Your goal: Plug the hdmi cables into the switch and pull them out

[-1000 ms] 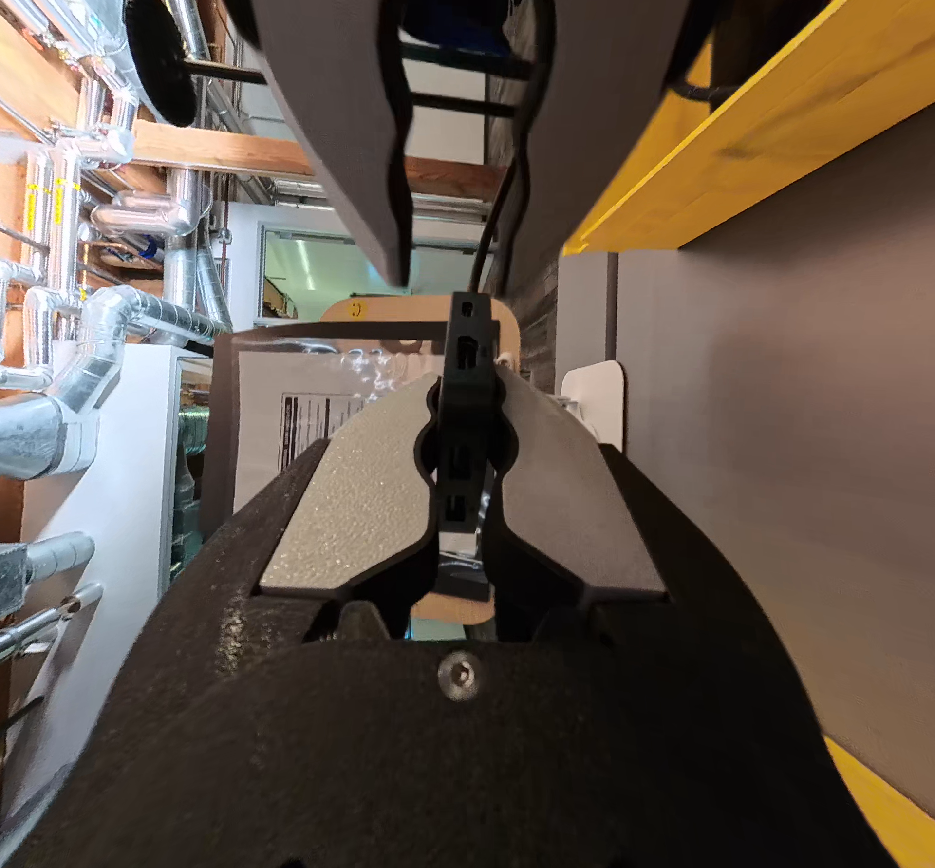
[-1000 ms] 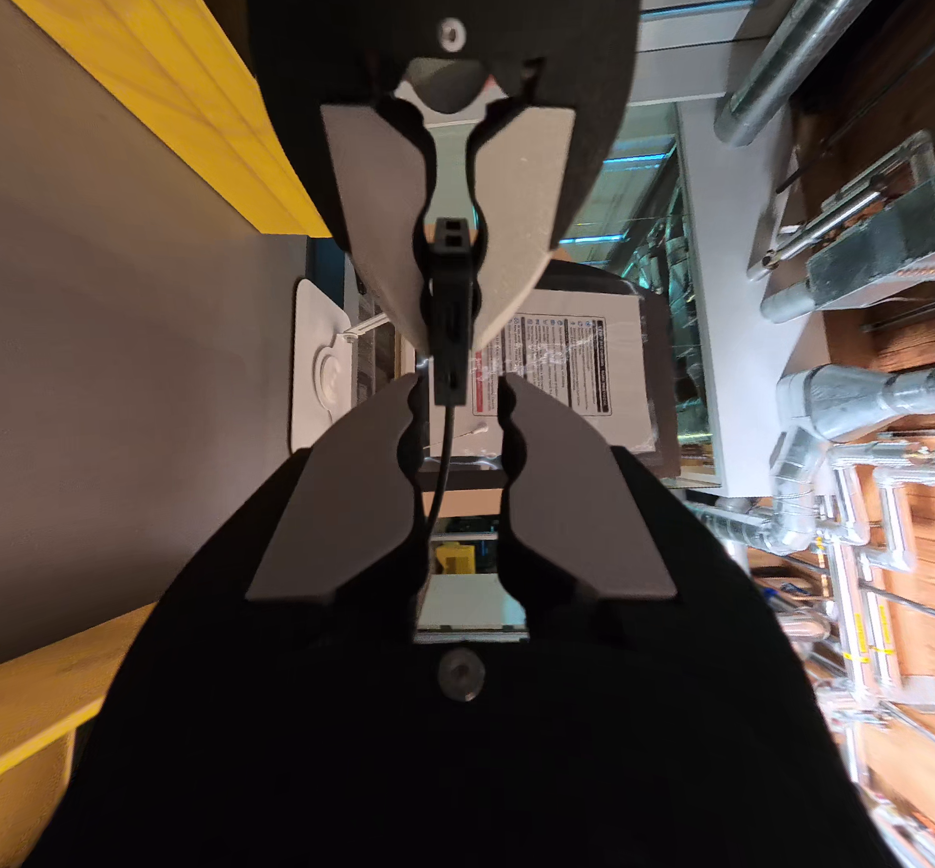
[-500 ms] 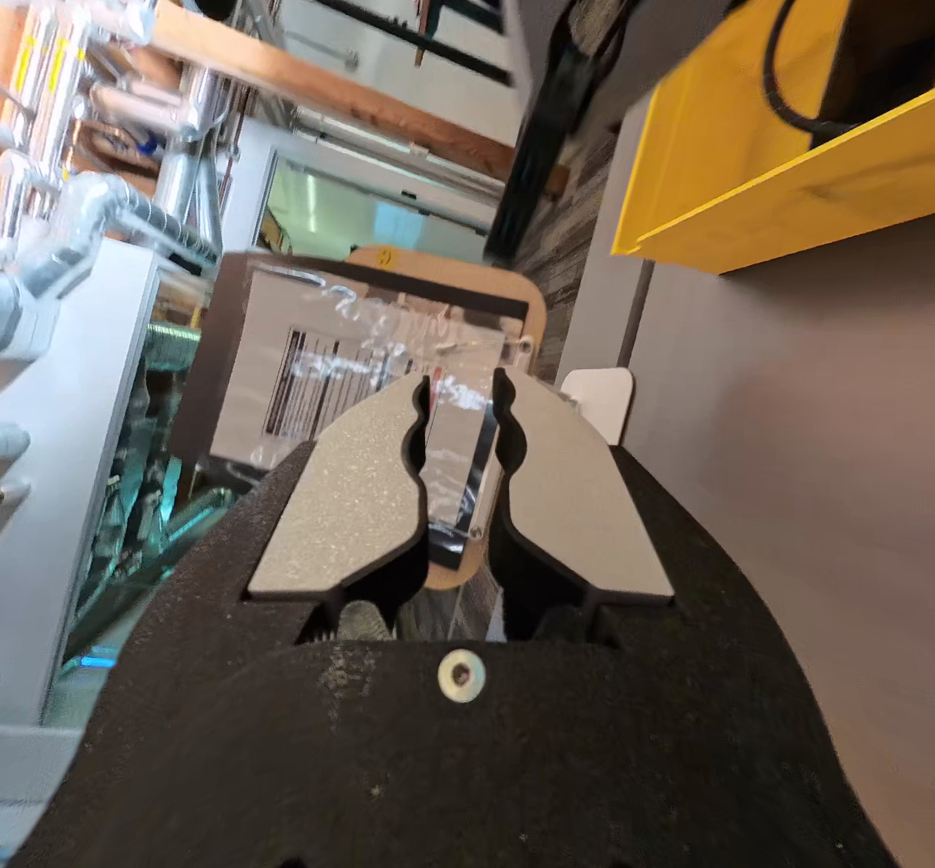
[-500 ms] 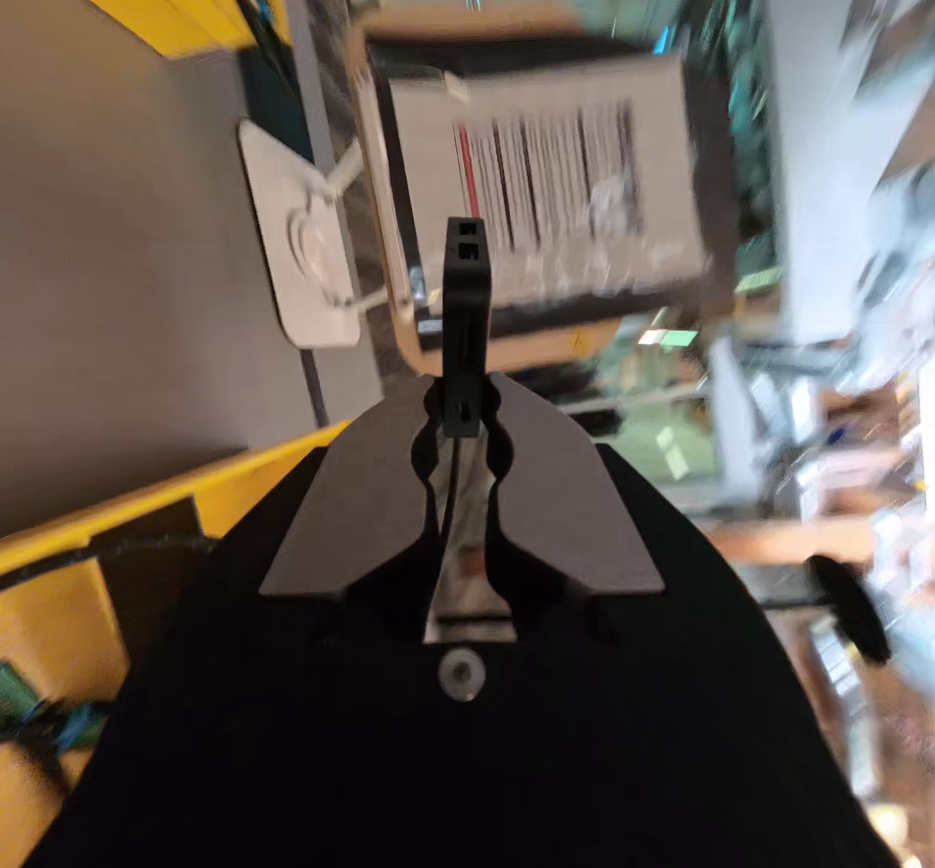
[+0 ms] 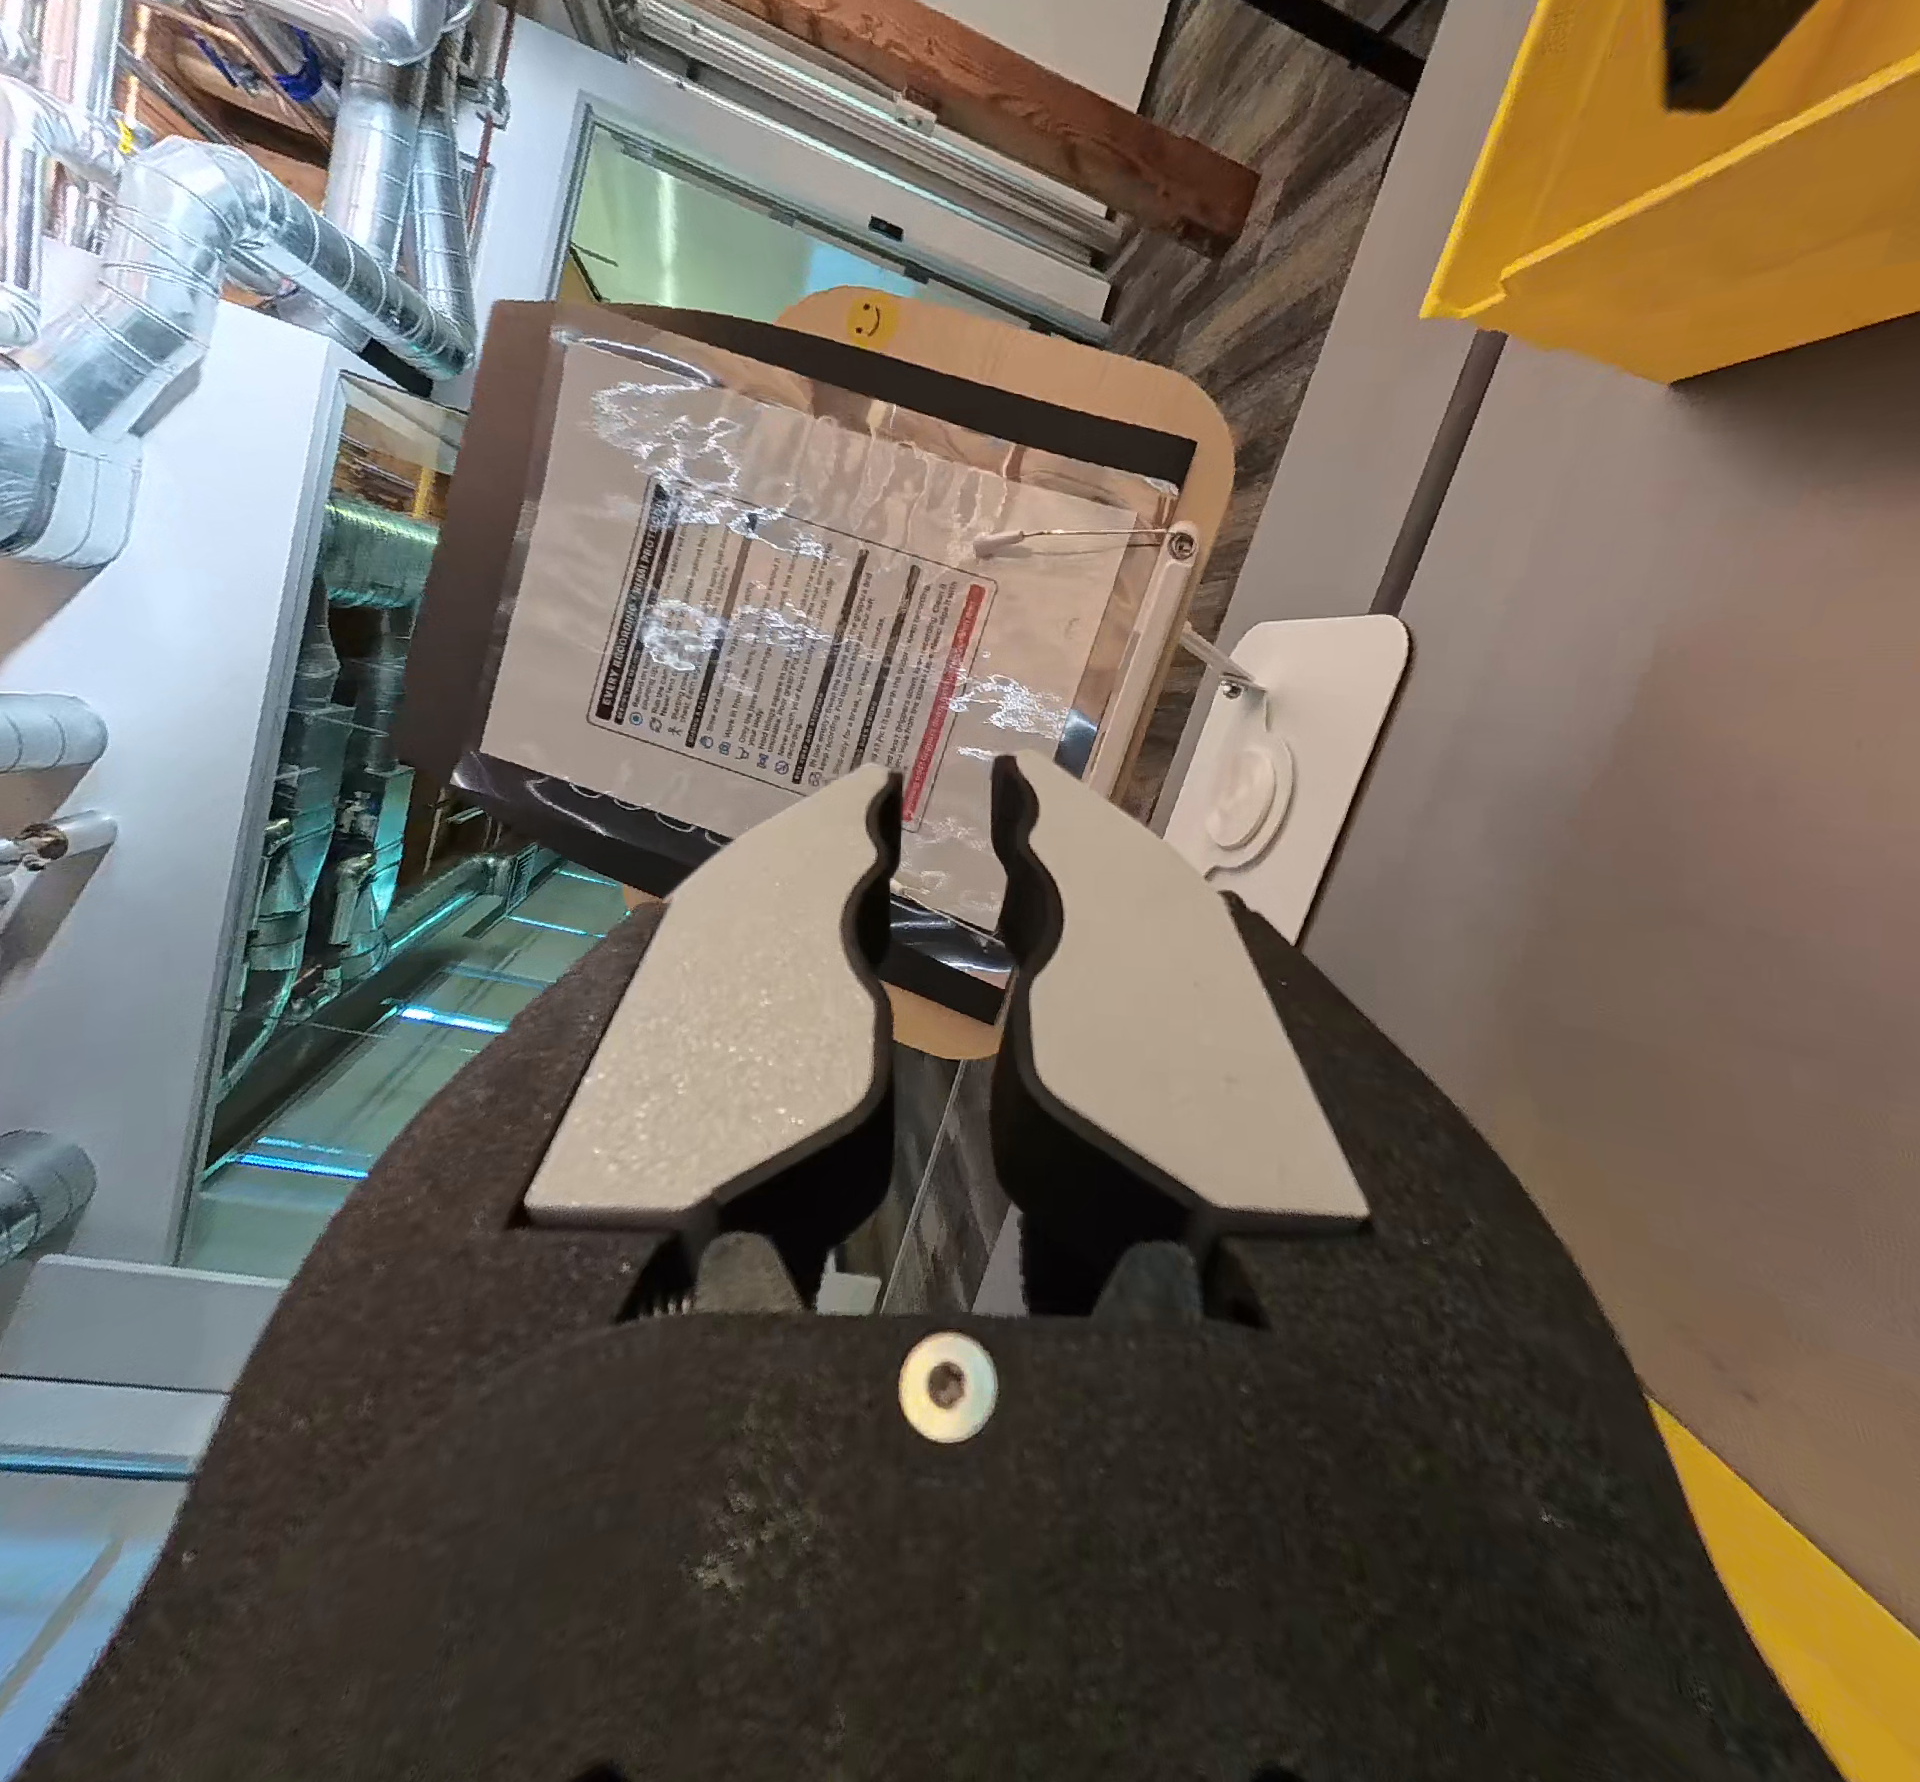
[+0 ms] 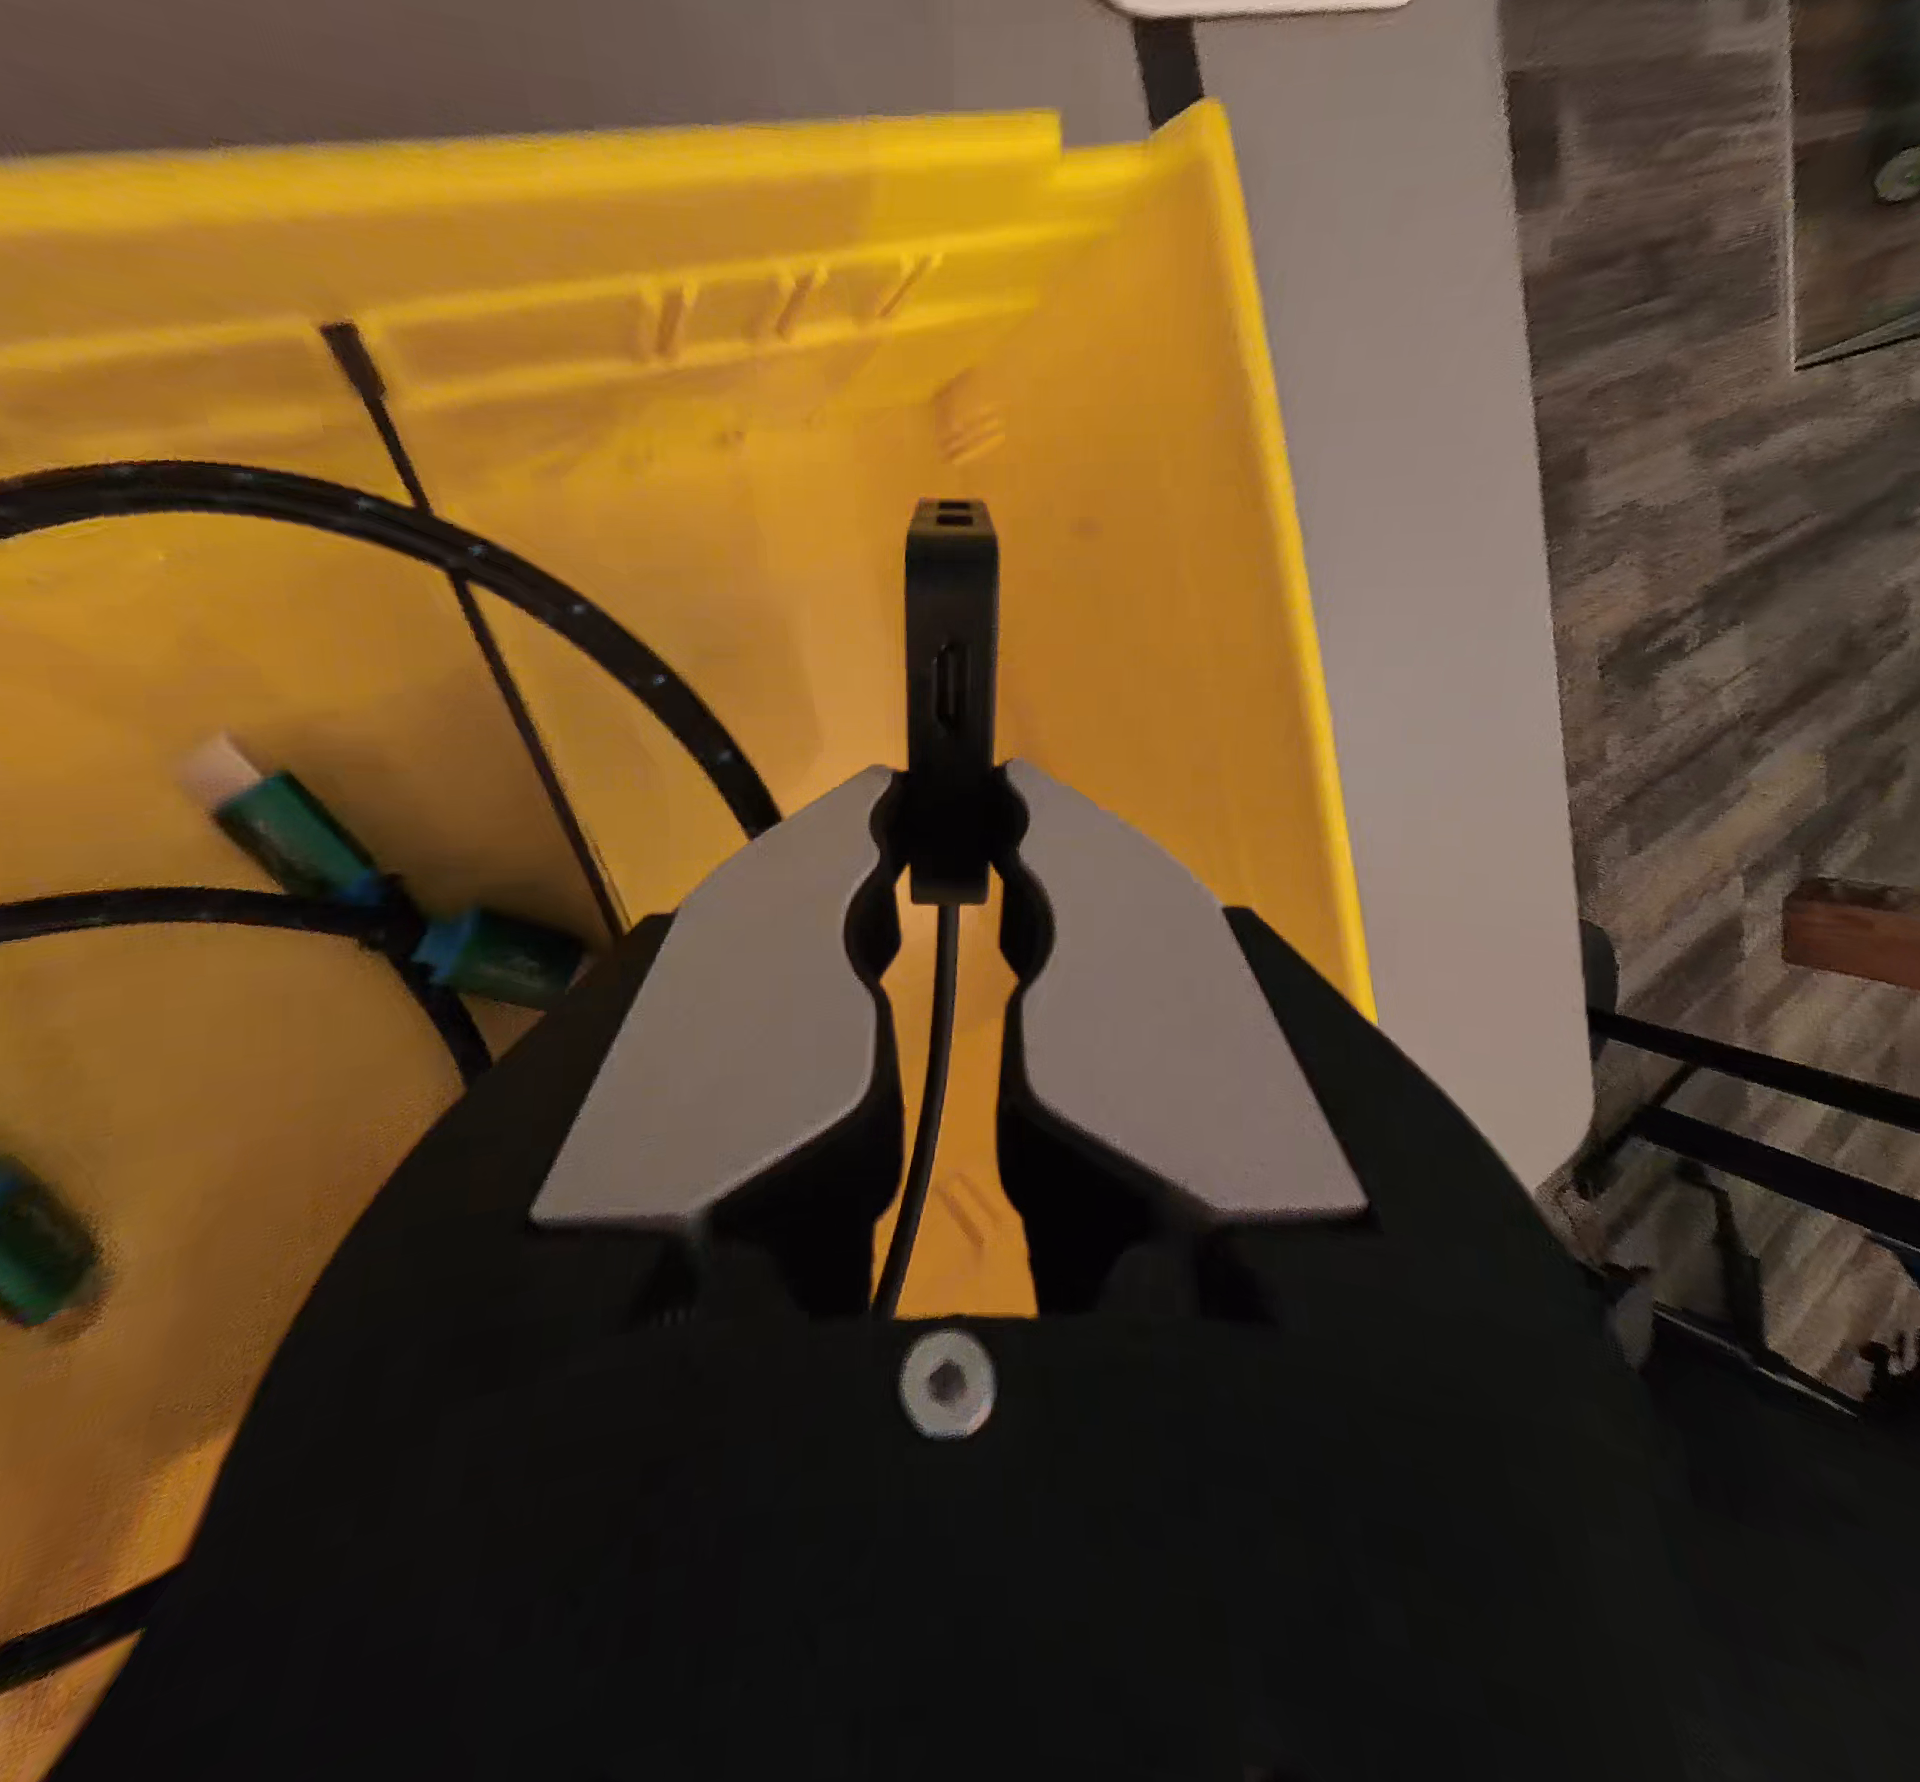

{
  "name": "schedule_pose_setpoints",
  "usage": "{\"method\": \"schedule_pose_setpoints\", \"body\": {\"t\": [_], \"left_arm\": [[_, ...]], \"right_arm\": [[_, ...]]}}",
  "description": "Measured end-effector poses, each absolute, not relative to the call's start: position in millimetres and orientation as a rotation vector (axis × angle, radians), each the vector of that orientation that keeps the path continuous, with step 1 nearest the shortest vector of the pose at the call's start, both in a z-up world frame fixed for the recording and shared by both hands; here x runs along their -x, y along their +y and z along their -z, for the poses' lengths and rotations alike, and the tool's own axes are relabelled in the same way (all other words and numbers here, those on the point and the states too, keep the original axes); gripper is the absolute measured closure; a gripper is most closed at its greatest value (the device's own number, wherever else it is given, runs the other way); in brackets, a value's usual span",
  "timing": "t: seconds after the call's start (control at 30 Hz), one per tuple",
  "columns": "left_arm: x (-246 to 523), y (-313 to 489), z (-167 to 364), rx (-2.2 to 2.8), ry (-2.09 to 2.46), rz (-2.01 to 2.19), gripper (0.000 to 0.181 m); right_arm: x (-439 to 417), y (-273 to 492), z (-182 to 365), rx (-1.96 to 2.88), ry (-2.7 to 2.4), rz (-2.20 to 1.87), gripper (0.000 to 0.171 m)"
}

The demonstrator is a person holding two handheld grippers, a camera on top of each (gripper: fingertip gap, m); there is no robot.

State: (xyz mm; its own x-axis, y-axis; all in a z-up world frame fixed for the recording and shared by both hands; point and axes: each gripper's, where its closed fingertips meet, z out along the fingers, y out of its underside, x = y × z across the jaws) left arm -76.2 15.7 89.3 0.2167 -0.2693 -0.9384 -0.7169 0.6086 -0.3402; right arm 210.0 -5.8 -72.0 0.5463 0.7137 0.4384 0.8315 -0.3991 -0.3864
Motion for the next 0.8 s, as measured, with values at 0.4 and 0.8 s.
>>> {"method": "schedule_pose_setpoints", "body": {"t": [0.4,0.8], "left_arm": [[81.6,26.1,-80.6,0.961,1.384,-0.422,0.165],[209.4,74.6,-55.0,1.564,1.281,-0.278,0.164]], "right_arm": [[-213.4,15.4,73.6,2.110,-1.303,0.422,0.144],[-185.0,-31.7,-132.7,1.568,-0.724,0.665,0.140]]}}
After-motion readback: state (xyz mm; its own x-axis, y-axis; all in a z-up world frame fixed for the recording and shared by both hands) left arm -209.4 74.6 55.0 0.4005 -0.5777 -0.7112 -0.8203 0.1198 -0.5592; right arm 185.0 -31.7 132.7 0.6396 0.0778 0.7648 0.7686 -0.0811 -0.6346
